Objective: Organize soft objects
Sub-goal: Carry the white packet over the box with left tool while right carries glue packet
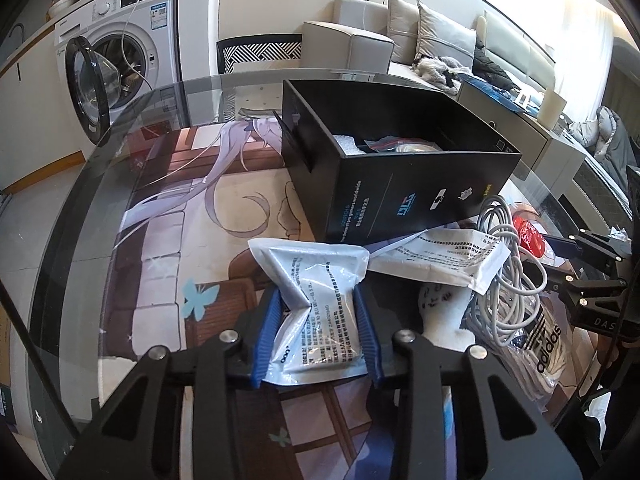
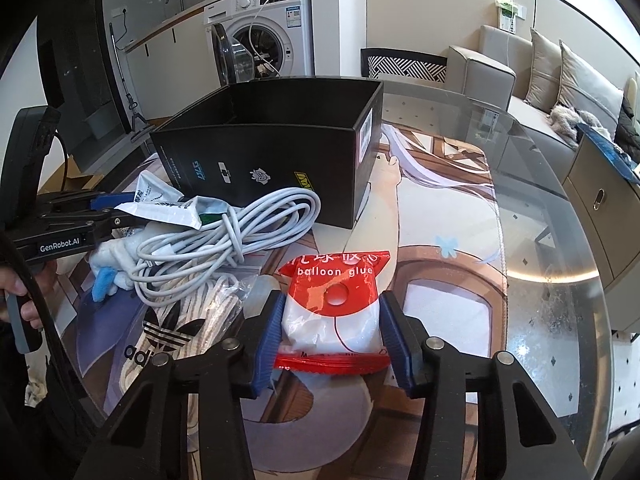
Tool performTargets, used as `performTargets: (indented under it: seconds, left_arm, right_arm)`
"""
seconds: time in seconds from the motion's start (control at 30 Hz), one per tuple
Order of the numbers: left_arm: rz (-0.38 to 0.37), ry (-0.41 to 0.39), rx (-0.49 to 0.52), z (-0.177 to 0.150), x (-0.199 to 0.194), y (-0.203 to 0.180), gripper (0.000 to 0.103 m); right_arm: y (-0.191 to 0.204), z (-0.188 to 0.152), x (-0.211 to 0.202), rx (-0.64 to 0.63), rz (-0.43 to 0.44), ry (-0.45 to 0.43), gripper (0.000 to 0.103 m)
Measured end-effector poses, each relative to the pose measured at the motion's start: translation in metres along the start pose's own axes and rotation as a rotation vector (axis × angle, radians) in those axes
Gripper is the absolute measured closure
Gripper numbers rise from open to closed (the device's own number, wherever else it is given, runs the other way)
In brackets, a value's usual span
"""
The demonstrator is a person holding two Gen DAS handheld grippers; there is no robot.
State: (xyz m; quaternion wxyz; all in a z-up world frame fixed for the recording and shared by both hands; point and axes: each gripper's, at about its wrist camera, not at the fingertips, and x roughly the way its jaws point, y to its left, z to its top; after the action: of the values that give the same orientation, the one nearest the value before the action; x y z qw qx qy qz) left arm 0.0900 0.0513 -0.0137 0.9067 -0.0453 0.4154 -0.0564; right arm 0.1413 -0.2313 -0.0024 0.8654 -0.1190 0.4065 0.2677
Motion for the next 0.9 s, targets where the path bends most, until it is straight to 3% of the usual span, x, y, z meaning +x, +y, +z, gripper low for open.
performTargets:
  seconds: [0.57,0.9]
  left_arm:
    - [-0.001,-0.039,-0.015,0.007,-0.015,0.009,0.07]
    - [-0.009,-0.103,-0.041,0.015,-0.039,0.015,0.07]
  right_arm:
    - [-0.002,0.005,-0.018,0.005,0.009,-0.055,0.059]
    - [-0.001,0.01,-0.032,0.005,0.008,-0.102,0.059]
